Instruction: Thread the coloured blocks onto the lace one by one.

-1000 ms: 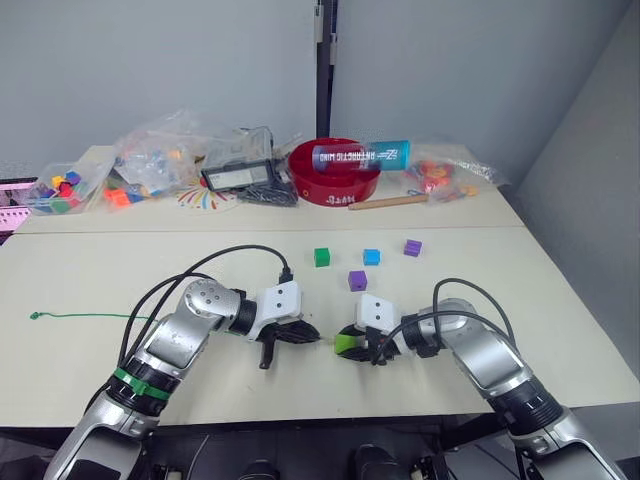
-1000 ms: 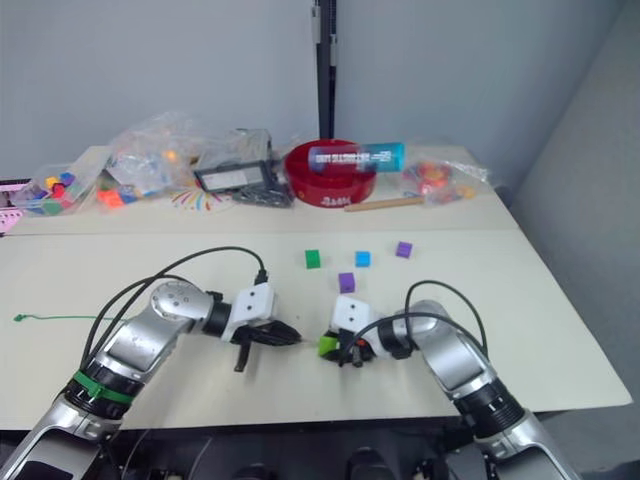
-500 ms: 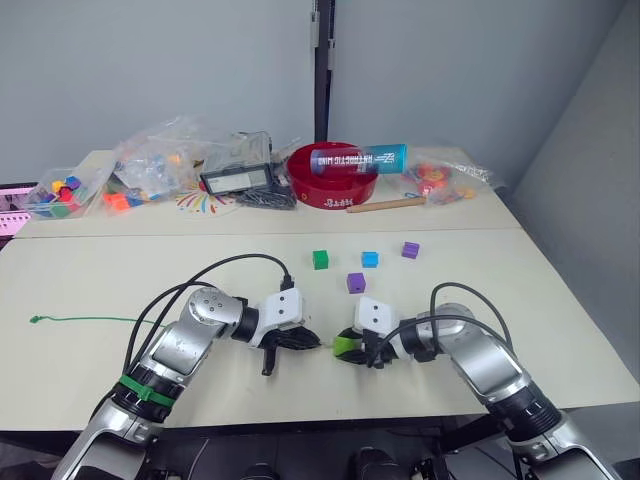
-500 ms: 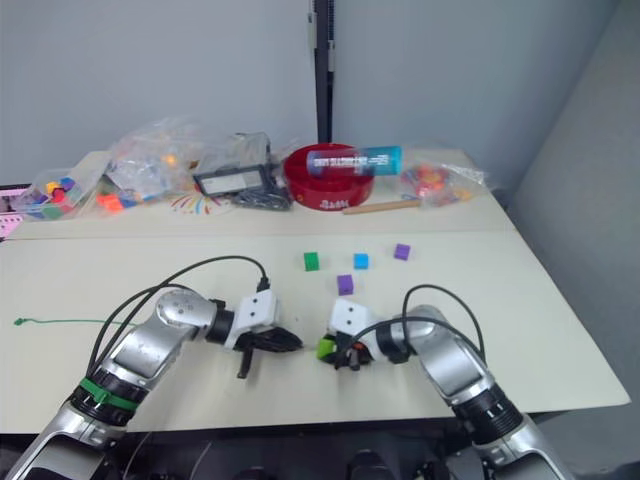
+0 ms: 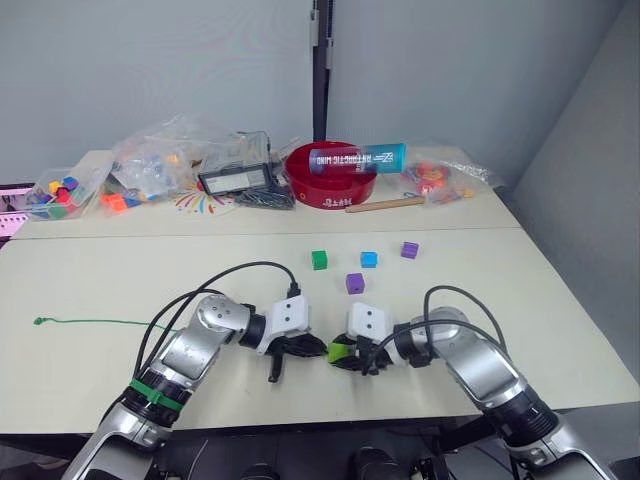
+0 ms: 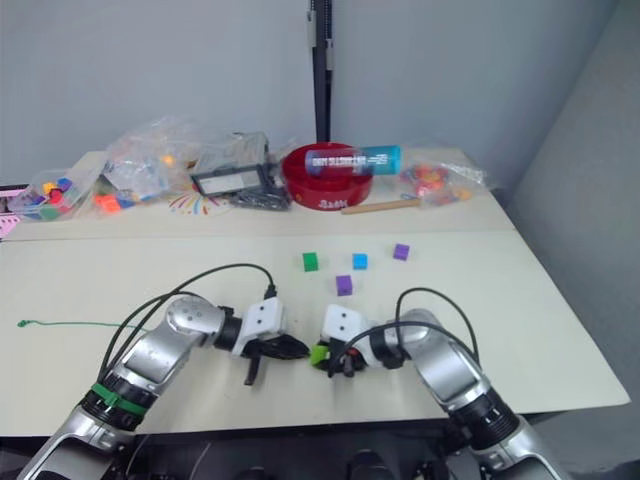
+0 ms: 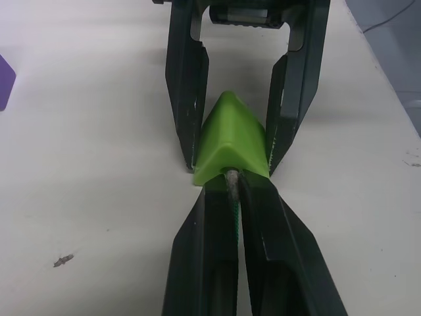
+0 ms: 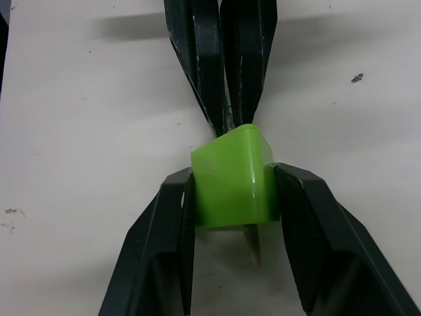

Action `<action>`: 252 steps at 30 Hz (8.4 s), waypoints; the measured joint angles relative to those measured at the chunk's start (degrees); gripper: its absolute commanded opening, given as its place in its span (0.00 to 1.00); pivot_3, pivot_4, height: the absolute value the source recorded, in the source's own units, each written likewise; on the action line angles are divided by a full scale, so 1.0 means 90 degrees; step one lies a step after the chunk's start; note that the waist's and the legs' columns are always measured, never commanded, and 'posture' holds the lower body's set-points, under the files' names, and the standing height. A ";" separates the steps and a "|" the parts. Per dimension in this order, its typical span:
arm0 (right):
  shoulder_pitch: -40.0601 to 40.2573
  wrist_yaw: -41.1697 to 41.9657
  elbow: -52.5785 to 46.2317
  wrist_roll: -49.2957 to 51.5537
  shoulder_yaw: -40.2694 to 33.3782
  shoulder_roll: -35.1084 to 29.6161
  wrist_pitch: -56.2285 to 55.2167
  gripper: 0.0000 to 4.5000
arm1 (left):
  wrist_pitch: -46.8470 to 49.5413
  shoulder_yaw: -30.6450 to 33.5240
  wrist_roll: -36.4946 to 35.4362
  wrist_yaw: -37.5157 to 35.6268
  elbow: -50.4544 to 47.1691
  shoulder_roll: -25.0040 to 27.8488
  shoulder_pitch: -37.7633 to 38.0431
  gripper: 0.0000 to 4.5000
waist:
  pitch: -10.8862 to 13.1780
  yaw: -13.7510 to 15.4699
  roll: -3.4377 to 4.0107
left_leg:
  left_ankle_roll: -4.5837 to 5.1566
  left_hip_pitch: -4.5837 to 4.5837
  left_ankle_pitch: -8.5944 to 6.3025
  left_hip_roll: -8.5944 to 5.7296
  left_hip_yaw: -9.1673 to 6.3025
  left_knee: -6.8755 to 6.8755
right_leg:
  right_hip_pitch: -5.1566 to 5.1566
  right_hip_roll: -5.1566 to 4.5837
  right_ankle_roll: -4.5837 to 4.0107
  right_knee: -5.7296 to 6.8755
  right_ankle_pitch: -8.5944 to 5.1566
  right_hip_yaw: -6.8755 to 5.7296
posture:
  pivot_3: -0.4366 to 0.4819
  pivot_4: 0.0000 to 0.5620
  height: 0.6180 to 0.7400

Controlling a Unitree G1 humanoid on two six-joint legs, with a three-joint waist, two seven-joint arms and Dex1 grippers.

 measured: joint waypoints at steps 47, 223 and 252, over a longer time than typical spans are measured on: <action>-0.0064 -0.0403 -0.0457 -0.0033 0.0196 -0.0270 0.0658 0.29 | -0.0475 0.0522 -0.0360 -0.0102 0.0424 0.0503 0.0414 0.01 | 0.0008 0.0156 0.0016 | 0.0005 -0.0013 -0.0006 -0.0002 0.0001 -0.0003 | -0.0007 -0.0006 0.0004 -0.0016 -0.0014 -0.0004 | 0.48 0.27 1.00; -0.0130 -0.0780 -0.0619 0.0638 0.0029 -0.0633 0.0654 0.16 | -0.0601 0.0068 -0.0122 0.0333 0.0265 -0.0211 -0.0024 0.00 | 0.0069 0.0160 -0.0004 | 0.0020 -0.0109 -0.0002 -0.0010 -0.0004 0.0011 | -0.0135 -0.0010 -0.0078 0.0073 -0.0011 -0.0008 | 0.48 0.27 1.00; 0.0502 -0.0921 -0.0627 0.0674 -0.0361 -0.0704 -0.0049 0.68 | -0.0633 0.0246 -0.0286 0.0005 0.0523 0.0303 0.0006 0.12 | 0.0067 0.0175 -0.0004 | 0.0020 -0.0105 -0.0002 -0.0010 -0.0005 0.0011 | -0.0126 -0.0011 -0.0077 0.0069 -0.0011 -0.0009 | 0.48 0.27 1.00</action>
